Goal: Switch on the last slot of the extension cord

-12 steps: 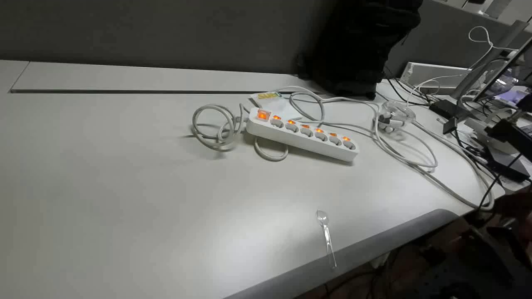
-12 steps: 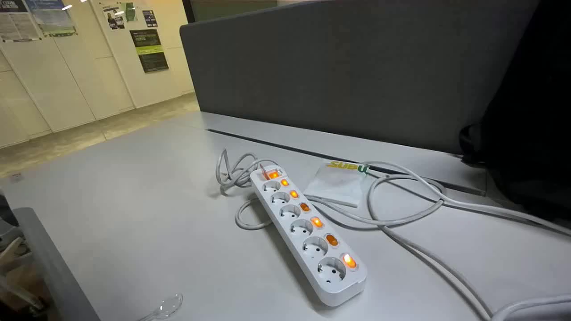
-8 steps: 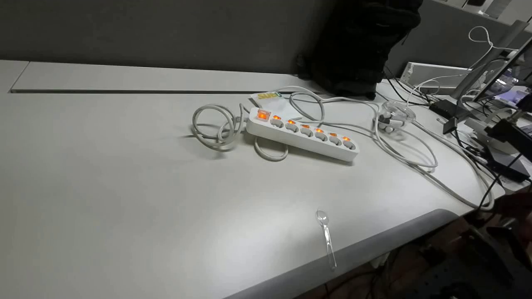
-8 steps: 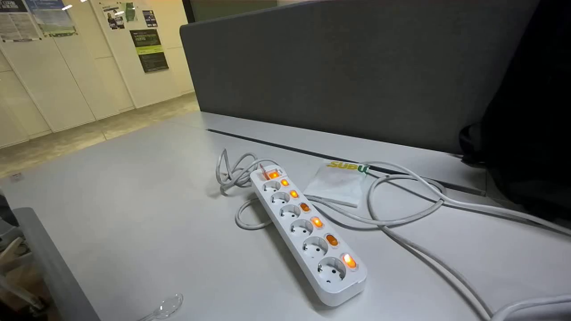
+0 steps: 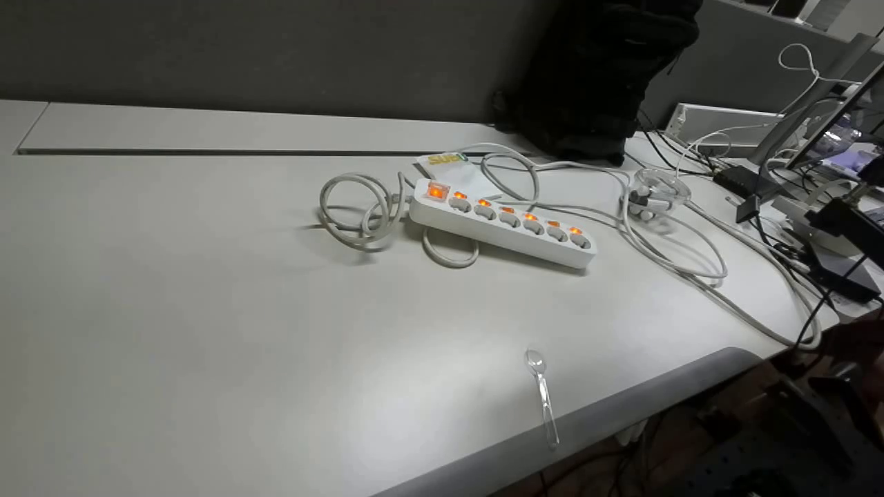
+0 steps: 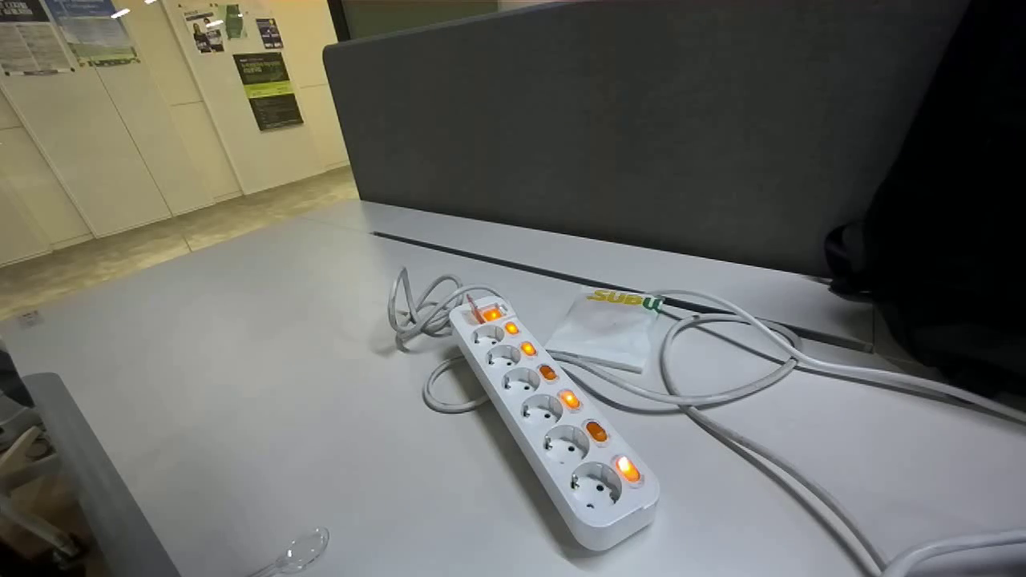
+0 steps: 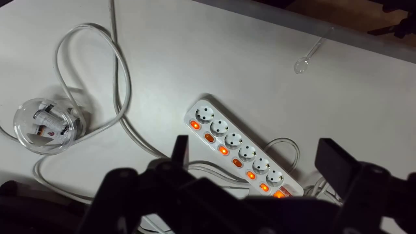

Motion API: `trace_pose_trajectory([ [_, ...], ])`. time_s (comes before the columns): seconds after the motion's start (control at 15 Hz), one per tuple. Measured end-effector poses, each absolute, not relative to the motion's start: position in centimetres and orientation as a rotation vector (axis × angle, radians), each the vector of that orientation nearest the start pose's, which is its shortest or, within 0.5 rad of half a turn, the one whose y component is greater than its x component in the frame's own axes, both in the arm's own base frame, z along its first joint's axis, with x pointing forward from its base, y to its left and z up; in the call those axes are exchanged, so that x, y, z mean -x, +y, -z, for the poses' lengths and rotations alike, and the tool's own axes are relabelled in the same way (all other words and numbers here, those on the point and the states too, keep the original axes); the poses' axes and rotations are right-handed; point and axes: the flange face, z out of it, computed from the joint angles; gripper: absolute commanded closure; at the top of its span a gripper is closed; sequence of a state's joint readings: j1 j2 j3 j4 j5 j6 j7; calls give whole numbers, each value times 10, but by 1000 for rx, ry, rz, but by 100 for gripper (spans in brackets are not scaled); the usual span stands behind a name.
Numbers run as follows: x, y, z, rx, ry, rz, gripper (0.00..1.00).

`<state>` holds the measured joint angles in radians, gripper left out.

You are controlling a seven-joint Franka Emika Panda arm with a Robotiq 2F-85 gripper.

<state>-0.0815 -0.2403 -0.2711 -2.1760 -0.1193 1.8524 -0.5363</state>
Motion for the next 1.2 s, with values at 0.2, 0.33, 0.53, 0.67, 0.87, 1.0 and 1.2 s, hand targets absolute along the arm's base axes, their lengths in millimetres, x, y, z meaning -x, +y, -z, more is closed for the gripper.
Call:
trace_pose_trajectory([
  [0.2,-439,-178,-481,3122,-365,-162,0],
  [0.33,-439,-178,-481,3122,-365,-162,0],
  [0.53,-439,-178,-481,3122,-365,-163,0],
  [0.67,-439,-178,-481,3122,-365,-163,0],
  [0.87,-445,-181,-477,3151,-309,-104,0],
  [1.0,-457,-190,-449,3185,-221,-50,0],
  [1.2,-462,-192,-432,3184,-225,-83,0],
])
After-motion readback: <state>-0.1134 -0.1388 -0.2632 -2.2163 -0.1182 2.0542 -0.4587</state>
